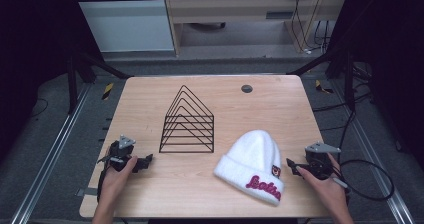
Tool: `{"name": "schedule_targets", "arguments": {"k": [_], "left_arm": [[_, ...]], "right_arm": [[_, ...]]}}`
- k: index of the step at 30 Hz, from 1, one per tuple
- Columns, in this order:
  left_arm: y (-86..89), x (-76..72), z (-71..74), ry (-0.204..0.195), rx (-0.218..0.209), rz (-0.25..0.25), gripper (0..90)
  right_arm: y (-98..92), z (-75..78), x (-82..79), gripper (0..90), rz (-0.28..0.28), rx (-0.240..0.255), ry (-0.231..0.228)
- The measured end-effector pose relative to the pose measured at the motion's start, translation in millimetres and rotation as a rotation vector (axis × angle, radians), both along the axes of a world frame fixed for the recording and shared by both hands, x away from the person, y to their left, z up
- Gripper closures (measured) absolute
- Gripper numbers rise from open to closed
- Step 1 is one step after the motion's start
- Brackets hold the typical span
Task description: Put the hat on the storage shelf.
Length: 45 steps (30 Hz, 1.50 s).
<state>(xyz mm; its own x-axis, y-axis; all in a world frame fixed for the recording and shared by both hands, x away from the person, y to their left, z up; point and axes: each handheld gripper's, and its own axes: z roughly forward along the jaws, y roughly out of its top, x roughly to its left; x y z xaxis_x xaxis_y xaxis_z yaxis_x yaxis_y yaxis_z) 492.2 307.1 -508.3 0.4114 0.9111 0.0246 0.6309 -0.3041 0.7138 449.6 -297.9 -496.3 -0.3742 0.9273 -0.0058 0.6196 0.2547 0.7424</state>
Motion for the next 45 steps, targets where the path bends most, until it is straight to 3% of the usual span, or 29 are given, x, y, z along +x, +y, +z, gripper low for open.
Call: {"name": "schedule_targets", "arguments": {"k": [8,21,27,34,45], "left_arm": [[0.0,0.0,0.0,0.0,0.0,0.0,0.0],[0.0,0.0,0.0,0.0,0.0,0.0,0.0],[0.0,0.0,0.0,0.0,0.0,0.0,0.0],[0.0,0.0,0.0,0.0,0.0,0.0,0.0],[0.0,0.0,0.0,0.0,0.0,0.0,0.0]], "right_arm": [[7.6,42.8,25.1,24.3,0.047,-0.085,0.026],[44.3,67.6,71.4,45.4,0.173,-0.136,0.104],[60.0,71.8,89.6,44.0,0.205,-0.132,0.142],[73.0,69.8,104.3,45.8,0.201,-0.089,0.174],[82.0,55.6,115.3,36.4,0.195,-0.031,0.228]]}}
